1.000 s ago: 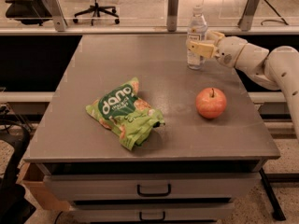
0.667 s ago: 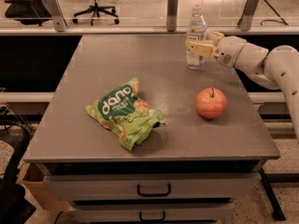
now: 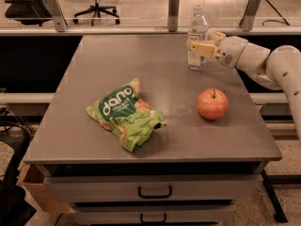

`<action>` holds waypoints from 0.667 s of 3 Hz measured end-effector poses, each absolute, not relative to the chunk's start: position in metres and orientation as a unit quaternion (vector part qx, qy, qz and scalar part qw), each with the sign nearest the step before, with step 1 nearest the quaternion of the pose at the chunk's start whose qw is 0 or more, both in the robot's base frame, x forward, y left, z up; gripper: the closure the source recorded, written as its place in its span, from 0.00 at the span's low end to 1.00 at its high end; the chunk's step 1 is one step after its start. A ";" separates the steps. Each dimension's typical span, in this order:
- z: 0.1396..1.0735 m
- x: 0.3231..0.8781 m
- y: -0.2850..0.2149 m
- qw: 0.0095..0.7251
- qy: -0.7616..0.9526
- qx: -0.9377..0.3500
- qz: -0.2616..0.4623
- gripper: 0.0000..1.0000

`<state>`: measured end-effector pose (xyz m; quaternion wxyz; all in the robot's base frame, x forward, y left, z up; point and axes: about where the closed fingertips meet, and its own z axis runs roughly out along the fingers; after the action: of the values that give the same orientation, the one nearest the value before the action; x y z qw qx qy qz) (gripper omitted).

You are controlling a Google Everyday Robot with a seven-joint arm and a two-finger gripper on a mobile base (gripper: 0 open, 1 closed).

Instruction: Place blue plastic bottle upright

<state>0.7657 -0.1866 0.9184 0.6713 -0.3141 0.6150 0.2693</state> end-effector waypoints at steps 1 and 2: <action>0.918 0.766 -0.187 0.671 0.615 -0.314 0.269 1.00; 0.919 0.766 -0.187 0.671 0.615 -0.314 0.269 1.00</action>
Offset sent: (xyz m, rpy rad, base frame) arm 0.0090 -0.0731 -0.1862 0.3523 0.4725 -0.3302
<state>0.7657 -0.1867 0.9186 0.6713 -0.3139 0.6151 0.2693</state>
